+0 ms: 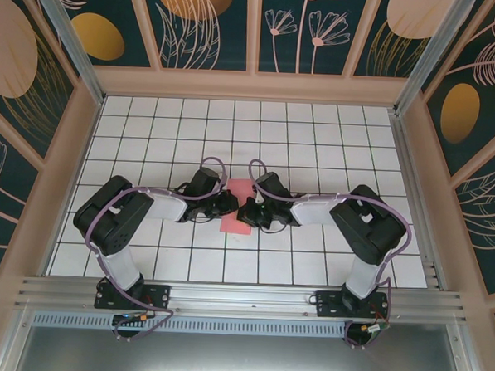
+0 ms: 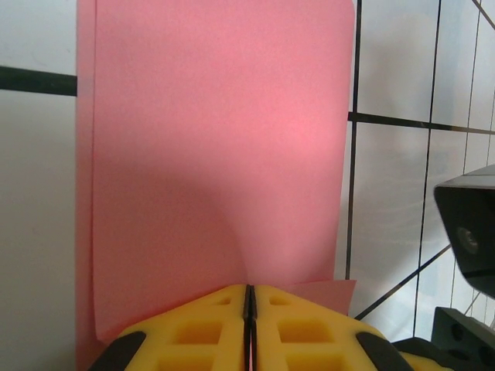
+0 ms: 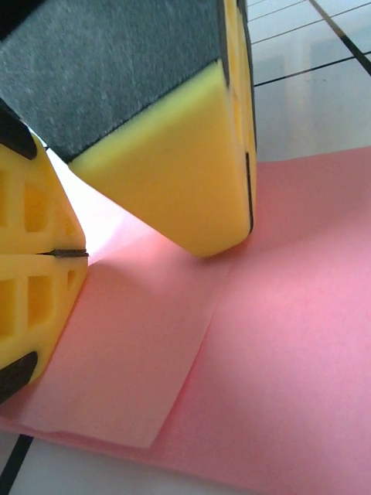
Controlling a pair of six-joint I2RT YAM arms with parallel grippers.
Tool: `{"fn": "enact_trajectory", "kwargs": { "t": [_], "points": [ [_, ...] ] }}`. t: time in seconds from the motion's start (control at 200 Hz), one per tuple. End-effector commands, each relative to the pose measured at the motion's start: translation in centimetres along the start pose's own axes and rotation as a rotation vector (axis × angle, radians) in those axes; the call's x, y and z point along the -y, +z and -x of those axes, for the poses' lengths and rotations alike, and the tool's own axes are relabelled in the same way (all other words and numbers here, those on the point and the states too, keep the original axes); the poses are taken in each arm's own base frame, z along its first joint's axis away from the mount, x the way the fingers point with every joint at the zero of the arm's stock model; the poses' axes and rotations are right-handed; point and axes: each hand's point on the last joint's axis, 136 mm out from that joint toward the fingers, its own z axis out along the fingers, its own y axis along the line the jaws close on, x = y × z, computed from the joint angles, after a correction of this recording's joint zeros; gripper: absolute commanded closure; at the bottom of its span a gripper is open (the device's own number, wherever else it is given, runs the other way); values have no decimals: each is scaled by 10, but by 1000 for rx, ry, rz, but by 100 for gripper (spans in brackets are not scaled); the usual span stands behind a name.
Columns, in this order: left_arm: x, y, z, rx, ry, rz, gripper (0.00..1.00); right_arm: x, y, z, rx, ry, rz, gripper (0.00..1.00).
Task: Fold a paper plane with a square sheet of paper (pick it up from the middle)
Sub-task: Fold the triangle a second time at the center of the table.
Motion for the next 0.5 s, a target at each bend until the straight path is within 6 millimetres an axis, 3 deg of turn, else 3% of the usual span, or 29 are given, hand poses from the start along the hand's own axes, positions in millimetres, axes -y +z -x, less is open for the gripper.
{"fn": "enact_trajectory", "kwargs": {
  "t": [0.0, 0.315, 0.495],
  "points": [
    [-34, 3, -14, -27, -44, 109, 88, 2, 5, 3, 37, 52, 5, 93],
    [-41, 0, -12, 4, -56, 139, 91, 47, 9, -14, 0, 111, -119, 93],
    [-55, -1, -14, 20, -75, 183, 94, 51, 3, -23, -21, 117, -122, 92]
  ]
}}
